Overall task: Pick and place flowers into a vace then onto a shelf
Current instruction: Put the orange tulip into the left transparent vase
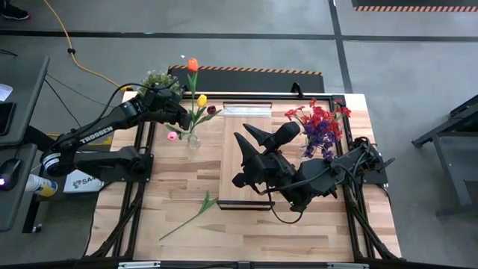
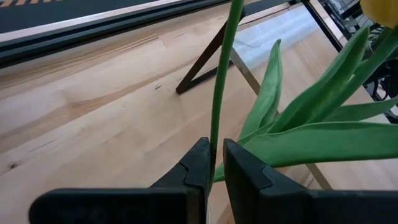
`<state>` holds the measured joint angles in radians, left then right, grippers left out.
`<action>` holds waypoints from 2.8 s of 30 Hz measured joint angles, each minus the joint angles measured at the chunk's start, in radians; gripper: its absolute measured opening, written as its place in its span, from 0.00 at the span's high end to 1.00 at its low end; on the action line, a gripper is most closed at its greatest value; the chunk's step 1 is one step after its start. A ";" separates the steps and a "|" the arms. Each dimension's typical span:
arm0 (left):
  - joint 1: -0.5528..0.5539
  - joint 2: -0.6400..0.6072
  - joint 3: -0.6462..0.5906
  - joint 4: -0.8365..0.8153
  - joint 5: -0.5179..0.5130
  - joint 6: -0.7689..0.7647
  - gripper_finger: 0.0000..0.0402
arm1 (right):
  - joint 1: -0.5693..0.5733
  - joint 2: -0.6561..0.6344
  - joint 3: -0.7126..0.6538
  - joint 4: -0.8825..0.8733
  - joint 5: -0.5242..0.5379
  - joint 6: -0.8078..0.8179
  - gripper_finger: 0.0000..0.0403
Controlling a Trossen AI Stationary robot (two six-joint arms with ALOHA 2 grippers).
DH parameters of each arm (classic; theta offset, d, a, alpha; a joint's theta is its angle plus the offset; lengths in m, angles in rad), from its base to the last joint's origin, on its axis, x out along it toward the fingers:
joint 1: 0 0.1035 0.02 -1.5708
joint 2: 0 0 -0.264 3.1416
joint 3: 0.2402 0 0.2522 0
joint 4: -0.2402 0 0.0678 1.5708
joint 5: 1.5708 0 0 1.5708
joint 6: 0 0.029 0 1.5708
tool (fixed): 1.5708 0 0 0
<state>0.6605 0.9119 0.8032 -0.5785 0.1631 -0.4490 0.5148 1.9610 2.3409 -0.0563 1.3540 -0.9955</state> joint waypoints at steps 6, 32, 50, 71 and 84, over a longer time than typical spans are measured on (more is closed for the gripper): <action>0.000 0.000 0.000 0.000 -0.006 0.001 0.80 | 0.000 0.000 0.000 0.000 -0.002 0.000 0.68; 0.000 0.000 0.000 -0.082 -0.043 0.052 0.31 | 0.000 0.000 0.000 0.000 -0.003 0.000 0.68; 0.000 0.000 0.000 -0.093 -0.105 0.053 0.25 | 0.000 0.000 0.000 0.000 -0.003 0.000 0.68; 0.000 0.000 0.000 -0.052 -0.200 0.056 0.26 | 0.000 0.000 0.000 0.000 -0.003 0.000 0.68; 0.000 0.002 0.000 0.013 -0.223 0.056 0.26 | 0.000 0.000 0.000 0.000 -0.003 0.003 0.68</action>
<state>0.6609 0.9134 0.8032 -0.5655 -0.0603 -0.3935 0.5148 1.9610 2.3409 -0.0559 1.3510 -0.9924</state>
